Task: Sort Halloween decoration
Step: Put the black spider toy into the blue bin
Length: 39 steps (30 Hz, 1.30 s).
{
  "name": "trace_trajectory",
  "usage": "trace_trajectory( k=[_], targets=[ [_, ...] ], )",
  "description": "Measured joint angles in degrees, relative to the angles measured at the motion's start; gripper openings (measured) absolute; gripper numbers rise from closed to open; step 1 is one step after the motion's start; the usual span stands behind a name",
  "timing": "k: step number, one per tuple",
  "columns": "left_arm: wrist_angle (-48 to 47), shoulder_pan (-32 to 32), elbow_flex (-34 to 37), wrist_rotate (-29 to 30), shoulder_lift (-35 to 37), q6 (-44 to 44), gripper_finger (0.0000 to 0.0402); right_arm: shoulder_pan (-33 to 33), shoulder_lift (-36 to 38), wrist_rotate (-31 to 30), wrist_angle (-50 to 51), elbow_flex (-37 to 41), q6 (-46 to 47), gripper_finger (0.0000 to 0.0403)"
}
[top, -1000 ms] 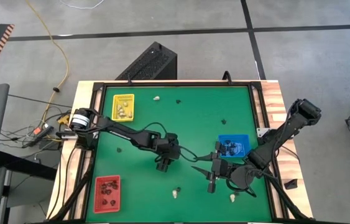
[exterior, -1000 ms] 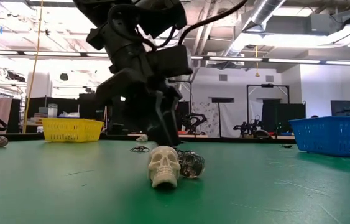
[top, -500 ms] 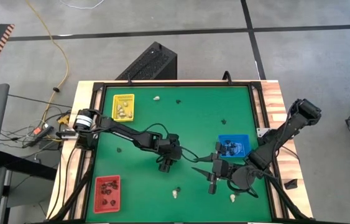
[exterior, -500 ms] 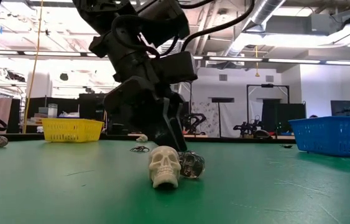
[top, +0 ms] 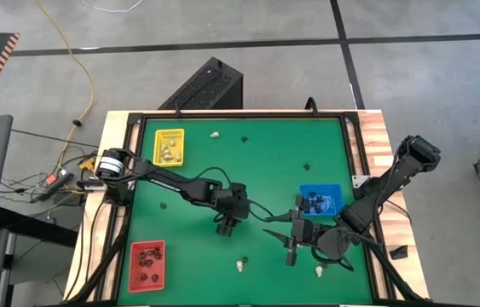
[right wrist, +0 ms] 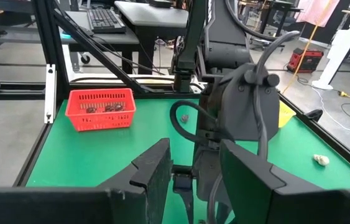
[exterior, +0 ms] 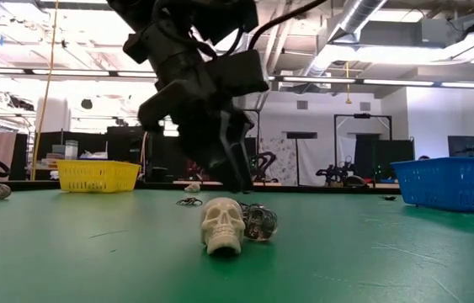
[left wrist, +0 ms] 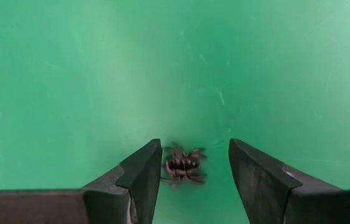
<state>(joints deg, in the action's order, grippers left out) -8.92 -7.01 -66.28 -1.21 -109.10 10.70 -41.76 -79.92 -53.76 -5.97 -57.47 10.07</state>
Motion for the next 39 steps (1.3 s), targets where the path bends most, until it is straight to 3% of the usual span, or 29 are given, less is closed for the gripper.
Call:
trace_trajectory(
  k=[23,30,39],
  targets=[
    [2.6,-0.1,2.3,0.2,-1.6,-1.2,0.0179,-0.2,0.0,-0.1,-0.4,0.0,0.0,0.017],
    [3.5,-0.2,2.5,0.0,2.3,-0.7,0.0179,-0.2,0.0,-0.1,-0.1,0.0,0.0,0.017],
    [-1.2,-0.2,2.4,-1.5,2.5,-0.9,0.0179,-0.2,0.0,-0.1,-0.1,0.0,0.0,0.017]
  ],
)
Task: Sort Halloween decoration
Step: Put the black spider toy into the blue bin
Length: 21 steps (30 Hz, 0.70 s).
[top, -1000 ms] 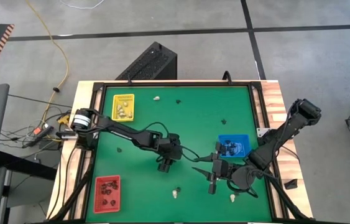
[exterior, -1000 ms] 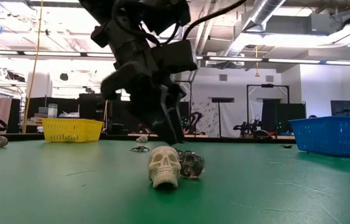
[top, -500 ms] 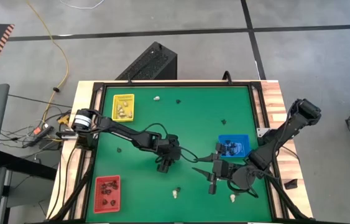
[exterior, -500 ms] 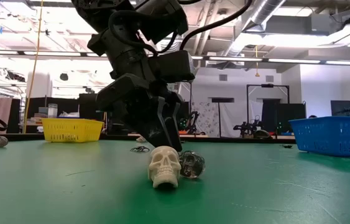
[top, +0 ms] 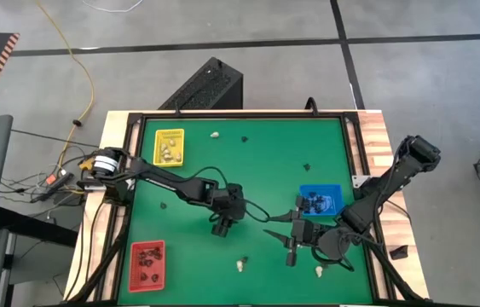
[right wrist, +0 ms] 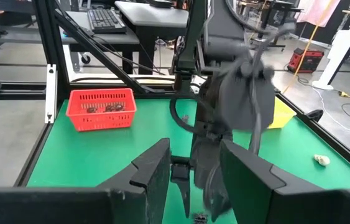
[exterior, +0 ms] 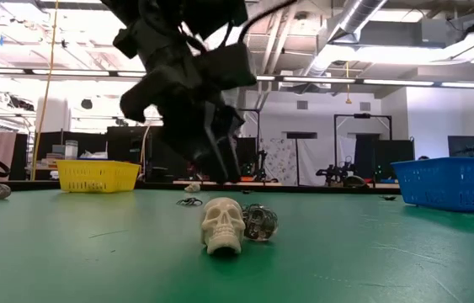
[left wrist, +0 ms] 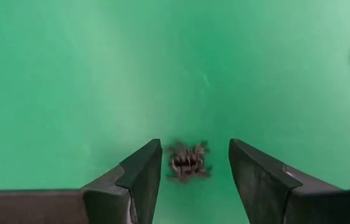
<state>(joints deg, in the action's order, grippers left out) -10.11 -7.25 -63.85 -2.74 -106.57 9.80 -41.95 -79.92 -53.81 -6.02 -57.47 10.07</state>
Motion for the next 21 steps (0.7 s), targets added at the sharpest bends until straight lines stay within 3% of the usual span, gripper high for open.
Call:
trace_trajectory(
  k=[15,21],
  targets=[
    [0.3,-0.4,0.1,0.4,-3.7,-1.1,0.0178,0.0,0.0,0.0,0.0,0.0,0.0,0.017],
    [-1.5,-0.4,0.1,0.4,-3.8,-1.6,0.016,0.0,0.0,0.0,0.0,0.0,0.0,0.017]
  ],
)
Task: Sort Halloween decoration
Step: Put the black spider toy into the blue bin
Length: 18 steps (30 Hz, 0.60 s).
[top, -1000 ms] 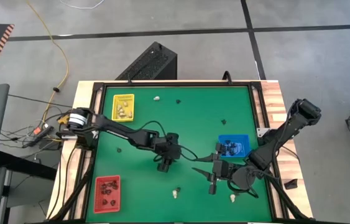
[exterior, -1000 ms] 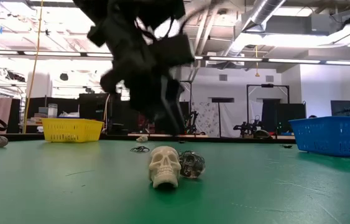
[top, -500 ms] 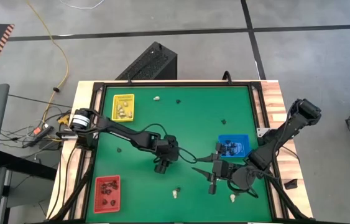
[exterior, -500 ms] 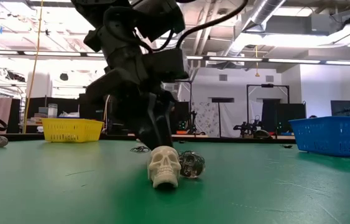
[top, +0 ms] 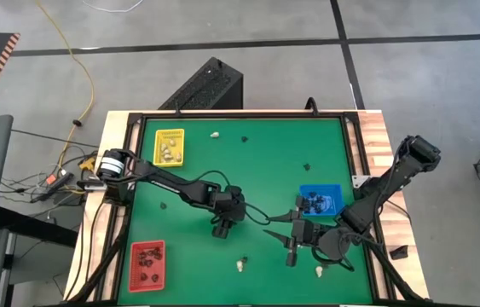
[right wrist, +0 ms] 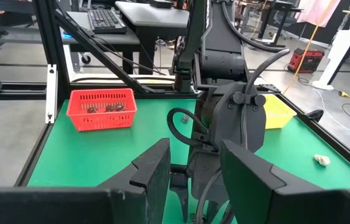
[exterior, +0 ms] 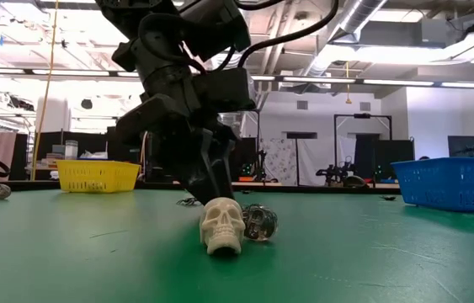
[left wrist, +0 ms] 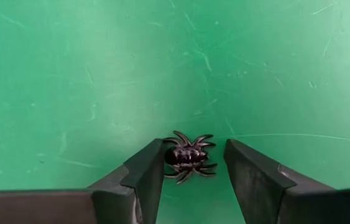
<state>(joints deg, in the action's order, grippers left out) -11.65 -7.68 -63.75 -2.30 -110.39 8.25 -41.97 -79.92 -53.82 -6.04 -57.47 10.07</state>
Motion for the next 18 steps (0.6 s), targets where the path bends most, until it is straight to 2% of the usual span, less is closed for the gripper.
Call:
trace_trajectory(
  k=[8,18],
  targets=[
    [-0.3,0.0,0.0,0.0,-0.1,-0.5,0.0124,0.0,0.0,0.0,0.0,0.0,0.0,0.017],
    [-0.2,0.0,0.1,0.2,0.5,-0.5,0.0108,0.0,0.0,0.0,0.0,0.0,0.0,0.017]
  ],
)
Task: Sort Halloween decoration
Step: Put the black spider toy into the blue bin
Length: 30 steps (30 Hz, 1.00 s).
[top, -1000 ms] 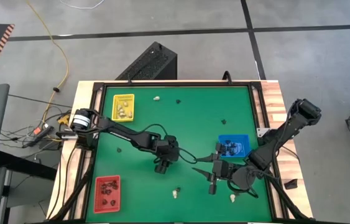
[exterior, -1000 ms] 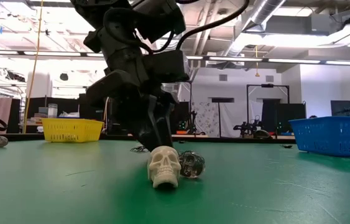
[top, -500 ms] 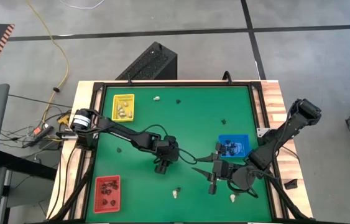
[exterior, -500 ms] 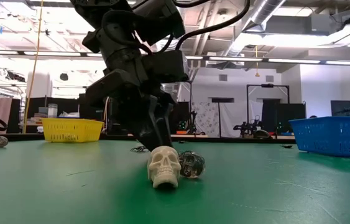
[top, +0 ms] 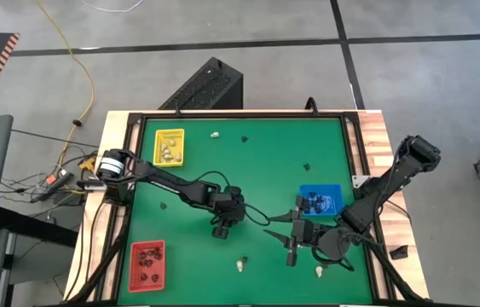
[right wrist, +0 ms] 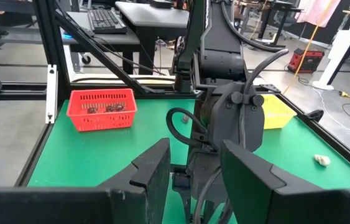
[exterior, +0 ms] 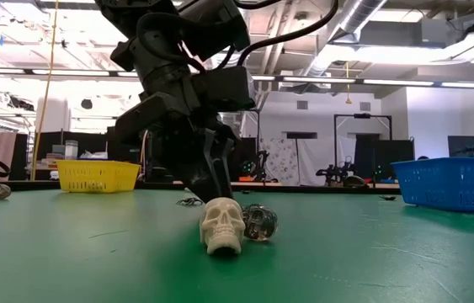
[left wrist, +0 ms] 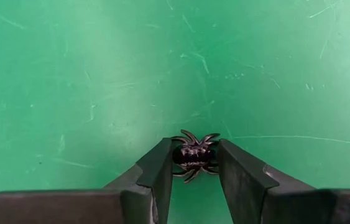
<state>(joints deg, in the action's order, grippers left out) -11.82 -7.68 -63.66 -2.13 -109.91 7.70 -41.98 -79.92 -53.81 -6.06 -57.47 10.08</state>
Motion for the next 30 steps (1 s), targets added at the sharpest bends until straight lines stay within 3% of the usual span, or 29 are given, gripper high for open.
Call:
trace_trajectory(
  k=[6,11,15,19,24,30],
  targets=[
    [2.5,-0.1,0.0,0.0,0.9,0.1,0.0107,0.0,0.0,0.0,-0.1,0.0,0.0,0.017],
    [10.2,-0.1,0.1,-0.7,1.1,1.2,0.0107,0.0,0.0,-0.1,-0.4,0.0,0.0,0.017],
    [18.2,-0.1,0.1,-1.6,1.1,1.2,0.0107,-0.8,0.0,-0.3,-0.4,0.0,-0.1,0.017],
    [33.3,-0.1,0.0,-1.5,0.9,2.2,0.0107,-3.7,0.0,-0.7,-0.2,-1.7,-3.0,0.017],
    [54.1,0.4,-1.2,0.3,-5.5,3.8,0.0107,-7.8,0.1,-9.2,-0.3,-2.9,-4.7,0.017],
    [59.4,2.6,-13.1,-0.1,-18.3,5.4,0.0107,-9.9,0.0,-21.1,-0.5,-3.0,-4.7,0.017]
  ],
)
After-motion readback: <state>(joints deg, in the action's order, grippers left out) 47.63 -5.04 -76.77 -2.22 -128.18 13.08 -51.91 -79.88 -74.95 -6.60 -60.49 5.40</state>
